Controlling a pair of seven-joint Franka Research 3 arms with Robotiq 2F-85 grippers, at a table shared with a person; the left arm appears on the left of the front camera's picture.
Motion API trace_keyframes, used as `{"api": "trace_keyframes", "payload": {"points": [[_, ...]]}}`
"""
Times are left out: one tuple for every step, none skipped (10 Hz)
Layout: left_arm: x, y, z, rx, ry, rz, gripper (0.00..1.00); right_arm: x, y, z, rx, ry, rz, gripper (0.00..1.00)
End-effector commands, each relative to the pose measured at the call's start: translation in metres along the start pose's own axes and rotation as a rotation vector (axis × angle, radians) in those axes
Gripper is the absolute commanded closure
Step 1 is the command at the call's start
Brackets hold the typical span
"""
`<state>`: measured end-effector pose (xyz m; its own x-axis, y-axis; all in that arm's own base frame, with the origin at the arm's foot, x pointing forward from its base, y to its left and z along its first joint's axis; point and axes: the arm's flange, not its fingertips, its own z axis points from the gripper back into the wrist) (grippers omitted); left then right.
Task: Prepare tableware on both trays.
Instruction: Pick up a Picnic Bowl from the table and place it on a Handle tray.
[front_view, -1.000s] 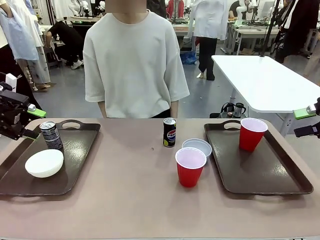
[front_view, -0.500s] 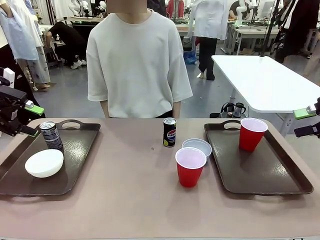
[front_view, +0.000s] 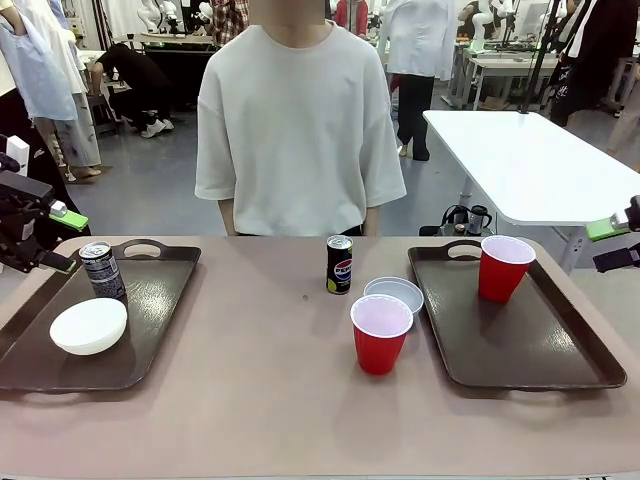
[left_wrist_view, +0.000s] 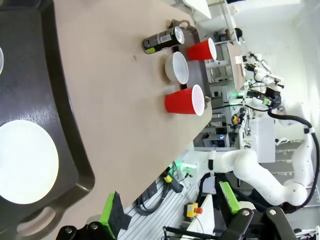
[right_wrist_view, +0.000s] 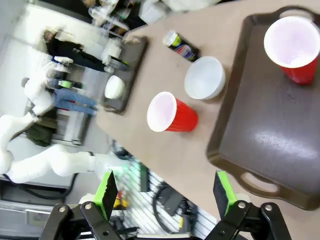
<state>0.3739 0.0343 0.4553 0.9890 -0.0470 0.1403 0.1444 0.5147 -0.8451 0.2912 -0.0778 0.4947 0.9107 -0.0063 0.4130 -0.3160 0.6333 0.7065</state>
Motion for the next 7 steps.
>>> {"api": "trace_keyframes", "payload": {"points": [[-0.001, 0.001, 0.001, -0.016, -0.007, -0.024, 0.00, 0.013, 0.043, -0.027, -0.275, 0.123, 0.042, 0.00], [-0.001, 0.001, 0.001, -0.016, -0.007, -0.024, 0.00, 0.029, 0.057, -0.048, -0.344, 0.203, 0.061, 0.00], [-0.001, 0.001, 0.001, -0.016, -0.007, -0.024, 0.00, 0.048, 0.066, -0.073, -0.407, 0.258, 0.062, 0.00], [-0.001, 0.001, 0.001, -0.016, -0.007, -0.024, 0.00, 0.059, 0.070, -0.098, -0.477, 0.294, 0.088, 0.00], [-0.001, 0.001, 0.001, -0.016, -0.007, -0.024, 0.00, 0.072, 0.067, -0.123, -0.516, 0.294, 0.108, 0.00], [-0.001, 0.001, 0.001, -0.016, -0.007, -0.024, 0.00, 0.079, 0.064, -0.151, -0.522, 0.287, 0.125, 0.00], [-0.001, 0.001, 0.001, -0.016, -0.007, -0.024, 0.00, 0.082, 0.059, -0.174, -0.567, 0.283, 0.137, 0.00]]}}
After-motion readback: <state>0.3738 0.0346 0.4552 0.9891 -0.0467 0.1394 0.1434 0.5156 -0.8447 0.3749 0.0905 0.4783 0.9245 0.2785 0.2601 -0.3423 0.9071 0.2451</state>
